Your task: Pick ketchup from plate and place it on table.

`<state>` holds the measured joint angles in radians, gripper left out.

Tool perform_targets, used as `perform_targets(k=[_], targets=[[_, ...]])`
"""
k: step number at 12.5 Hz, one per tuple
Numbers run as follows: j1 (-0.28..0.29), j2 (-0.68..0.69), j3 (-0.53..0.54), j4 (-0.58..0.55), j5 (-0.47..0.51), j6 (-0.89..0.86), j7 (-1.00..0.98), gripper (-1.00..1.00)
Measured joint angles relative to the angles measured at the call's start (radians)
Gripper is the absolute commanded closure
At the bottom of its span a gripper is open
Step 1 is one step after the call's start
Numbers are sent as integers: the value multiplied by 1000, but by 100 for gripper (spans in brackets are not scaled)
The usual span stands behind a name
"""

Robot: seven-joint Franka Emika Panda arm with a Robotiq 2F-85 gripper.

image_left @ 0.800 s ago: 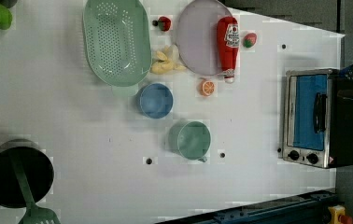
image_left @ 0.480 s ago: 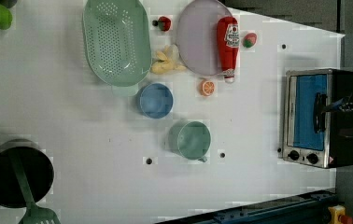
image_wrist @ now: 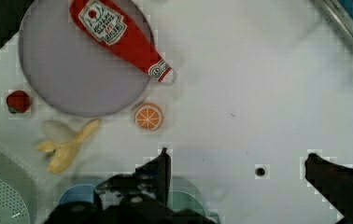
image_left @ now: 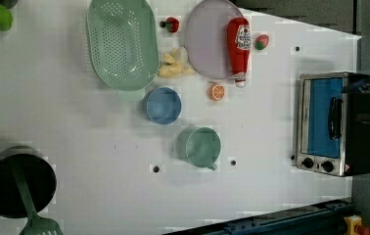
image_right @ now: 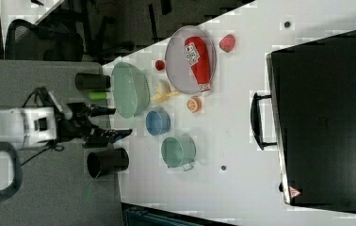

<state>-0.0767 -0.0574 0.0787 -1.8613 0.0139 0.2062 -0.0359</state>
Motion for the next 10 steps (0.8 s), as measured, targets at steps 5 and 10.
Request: perform_targets(k=[5,10], targets=[[-1,177,18,-13,-3,97,0,-100],[15,330,20,-21,-6,224,-66,-100]])
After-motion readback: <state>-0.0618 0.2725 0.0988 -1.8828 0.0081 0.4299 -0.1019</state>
